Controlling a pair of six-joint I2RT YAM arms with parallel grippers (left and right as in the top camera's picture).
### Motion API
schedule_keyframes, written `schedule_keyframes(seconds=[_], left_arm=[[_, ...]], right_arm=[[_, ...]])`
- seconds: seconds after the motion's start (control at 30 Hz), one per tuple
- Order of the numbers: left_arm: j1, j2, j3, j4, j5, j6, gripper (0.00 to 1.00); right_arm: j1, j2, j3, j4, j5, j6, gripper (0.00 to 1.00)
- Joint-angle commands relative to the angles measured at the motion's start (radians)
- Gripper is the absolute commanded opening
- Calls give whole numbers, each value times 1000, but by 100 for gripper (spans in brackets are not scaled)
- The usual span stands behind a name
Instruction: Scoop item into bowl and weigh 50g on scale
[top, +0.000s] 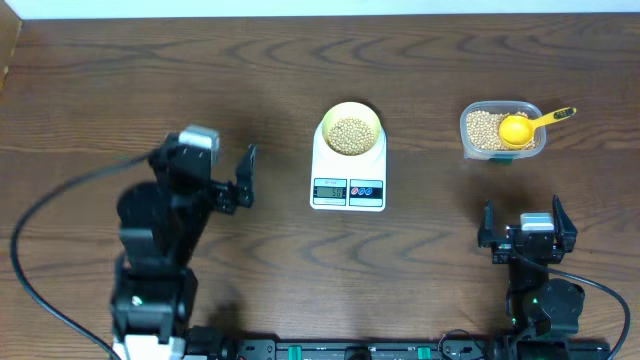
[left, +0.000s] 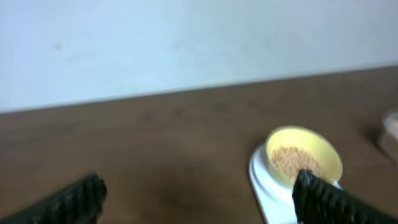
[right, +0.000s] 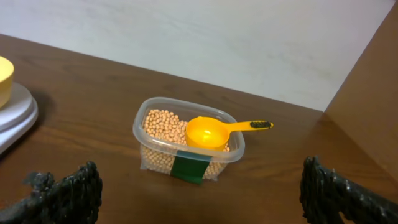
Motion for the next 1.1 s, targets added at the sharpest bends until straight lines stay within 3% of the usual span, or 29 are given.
schedule_keyframes(seconds=[0.0, 0.3, 0.7, 1.07], left_arm=[[4, -105, -156, 103, -85, -97, 97], [5, -378, -431, 225, -167, -101, 98], [5, -632, -603, 205, -195, -101, 98], [24, -708, -648, 93, -198, -104, 97]], right_arm=[[-2, -7, -2, -3, 11, -1, 99], [-2, -7, -2, -3, 11, -1, 99], [-2, -7, -2, -3, 11, -1, 99], [-2, -7, -2, -3, 11, -1, 99]])
